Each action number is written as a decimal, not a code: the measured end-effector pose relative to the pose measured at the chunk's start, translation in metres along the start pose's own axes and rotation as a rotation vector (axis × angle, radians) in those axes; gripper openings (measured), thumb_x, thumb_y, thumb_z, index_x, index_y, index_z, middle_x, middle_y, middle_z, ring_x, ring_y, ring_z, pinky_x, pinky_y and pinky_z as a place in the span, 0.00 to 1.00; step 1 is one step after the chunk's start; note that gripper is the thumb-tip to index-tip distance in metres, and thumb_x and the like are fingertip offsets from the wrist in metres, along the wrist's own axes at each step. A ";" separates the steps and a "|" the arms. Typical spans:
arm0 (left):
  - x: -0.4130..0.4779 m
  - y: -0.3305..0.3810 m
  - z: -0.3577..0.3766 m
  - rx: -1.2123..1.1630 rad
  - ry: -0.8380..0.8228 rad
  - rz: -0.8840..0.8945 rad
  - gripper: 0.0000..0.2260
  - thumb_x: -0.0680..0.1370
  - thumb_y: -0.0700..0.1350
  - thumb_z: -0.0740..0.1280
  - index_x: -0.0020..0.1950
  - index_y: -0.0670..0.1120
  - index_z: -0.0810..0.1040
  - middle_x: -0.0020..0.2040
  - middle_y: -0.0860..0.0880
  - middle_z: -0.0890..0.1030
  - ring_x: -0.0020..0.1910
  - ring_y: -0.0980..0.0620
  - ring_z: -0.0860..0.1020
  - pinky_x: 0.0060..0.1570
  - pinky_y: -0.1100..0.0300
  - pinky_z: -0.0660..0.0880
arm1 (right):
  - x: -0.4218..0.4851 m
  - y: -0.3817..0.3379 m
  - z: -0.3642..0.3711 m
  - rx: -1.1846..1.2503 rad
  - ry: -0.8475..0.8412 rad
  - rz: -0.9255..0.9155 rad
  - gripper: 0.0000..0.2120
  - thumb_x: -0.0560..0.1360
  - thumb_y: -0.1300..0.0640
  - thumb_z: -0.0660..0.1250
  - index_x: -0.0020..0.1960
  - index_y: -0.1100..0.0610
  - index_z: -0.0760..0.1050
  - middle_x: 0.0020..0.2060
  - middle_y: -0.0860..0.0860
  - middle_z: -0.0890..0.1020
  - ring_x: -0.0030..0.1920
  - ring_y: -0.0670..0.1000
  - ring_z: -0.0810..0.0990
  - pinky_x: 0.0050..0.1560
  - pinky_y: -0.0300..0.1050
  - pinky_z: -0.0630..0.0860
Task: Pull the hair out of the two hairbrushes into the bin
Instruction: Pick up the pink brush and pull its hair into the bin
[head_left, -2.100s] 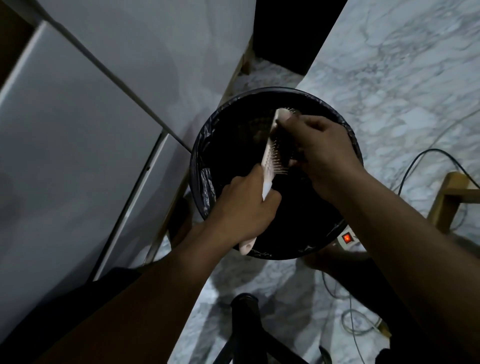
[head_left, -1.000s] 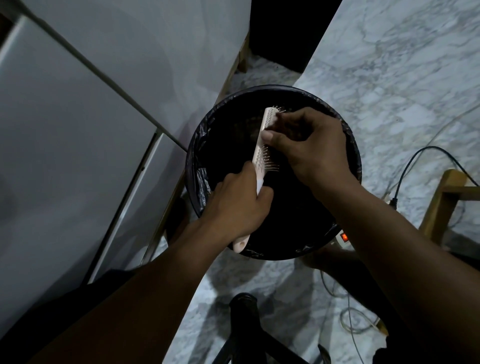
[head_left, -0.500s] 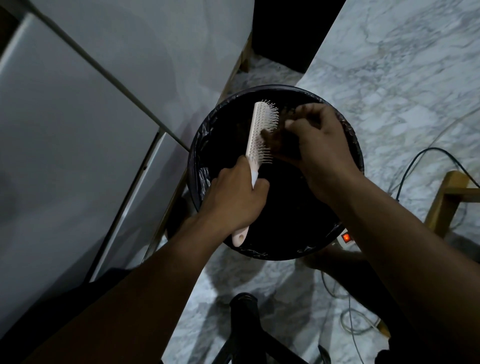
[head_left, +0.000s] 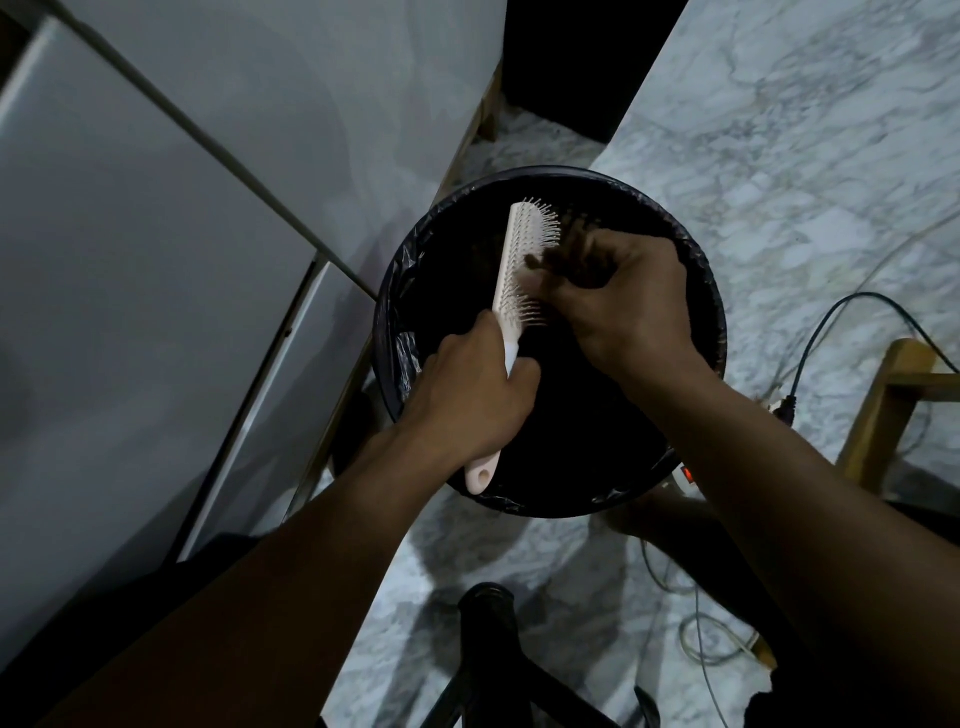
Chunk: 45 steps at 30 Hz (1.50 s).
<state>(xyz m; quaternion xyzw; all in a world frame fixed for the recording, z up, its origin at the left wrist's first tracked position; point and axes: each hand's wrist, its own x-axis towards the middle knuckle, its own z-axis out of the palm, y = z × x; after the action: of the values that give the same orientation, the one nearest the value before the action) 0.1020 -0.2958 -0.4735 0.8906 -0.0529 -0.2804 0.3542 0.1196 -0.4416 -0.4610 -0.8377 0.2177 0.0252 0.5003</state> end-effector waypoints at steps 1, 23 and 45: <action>0.000 0.000 0.000 -0.003 0.005 -0.005 0.08 0.77 0.52 0.61 0.45 0.49 0.66 0.42 0.48 0.77 0.39 0.46 0.78 0.37 0.54 0.71 | 0.001 0.000 0.000 0.017 0.012 0.009 0.12 0.68 0.52 0.80 0.44 0.61 0.85 0.40 0.54 0.89 0.45 0.53 0.88 0.47 0.56 0.84; 0.006 0.001 -0.004 -0.074 0.117 -0.075 0.08 0.76 0.50 0.67 0.39 0.51 0.72 0.35 0.51 0.79 0.33 0.54 0.79 0.31 0.60 0.72 | 0.012 0.000 -0.007 0.068 0.032 0.373 0.16 0.68 0.44 0.73 0.52 0.52 0.82 0.43 0.47 0.84 0.46 0.49 0.83 0.55 0.55 0.83; 0.002 0.005 -0.001 -0.174 0.065 -0.012 0.11 0.76 0.50 0.68 0.37 0.48 0.72 0.31 0.51 0.78 0.27 0.57 0.76 0.26 0.66 0.66 | 0.014 -0.008 -0.006 0.554 0.128 0.500 0.12 0.82 0.49 0.64 0.53 0.59 0.75 0.36 0.51 0.85 0.34 0.48 0.83 0.38 0.45 0.80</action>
<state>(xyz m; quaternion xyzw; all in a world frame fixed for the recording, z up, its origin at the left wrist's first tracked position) 0.1042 -0.2999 -0.4704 0.8654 -0.0117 -0.2568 0.4301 0.1342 -0.4479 -0.4555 -0.5913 0.4450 0.0343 0.6717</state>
